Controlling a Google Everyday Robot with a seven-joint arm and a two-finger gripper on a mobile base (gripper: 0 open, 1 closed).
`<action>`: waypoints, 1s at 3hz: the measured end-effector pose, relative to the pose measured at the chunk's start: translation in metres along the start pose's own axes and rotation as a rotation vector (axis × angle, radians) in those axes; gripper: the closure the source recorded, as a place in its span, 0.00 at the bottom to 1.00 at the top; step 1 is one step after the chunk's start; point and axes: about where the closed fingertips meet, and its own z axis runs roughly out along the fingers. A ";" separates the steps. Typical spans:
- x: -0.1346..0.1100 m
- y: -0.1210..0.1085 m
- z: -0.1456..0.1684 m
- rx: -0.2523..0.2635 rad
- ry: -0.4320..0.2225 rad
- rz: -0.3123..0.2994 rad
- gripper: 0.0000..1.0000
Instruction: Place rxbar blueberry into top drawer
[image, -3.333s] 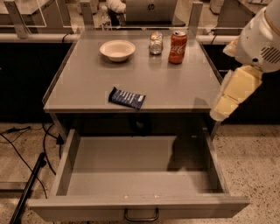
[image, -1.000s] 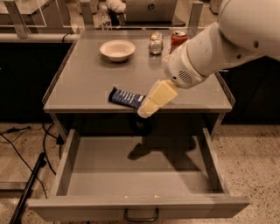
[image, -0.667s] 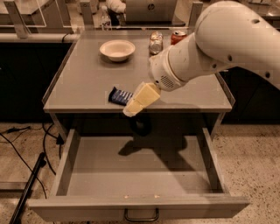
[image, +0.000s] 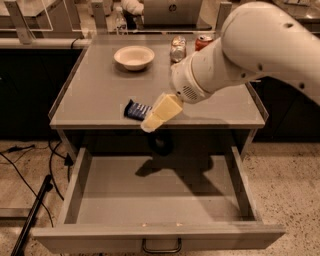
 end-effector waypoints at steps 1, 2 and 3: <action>0.002 -0.006 0.019 -0.012 -0.004 0.017 0.00; 0.000 -0.012 0.046 -0.026 -0.009 0.029 0.00; 0.002 -0.015 0.060 -0.029 -0.001 0.040 0.00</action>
Offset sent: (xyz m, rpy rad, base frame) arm 0.0449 0.0312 -0.0399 0.0411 0.0446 0.0030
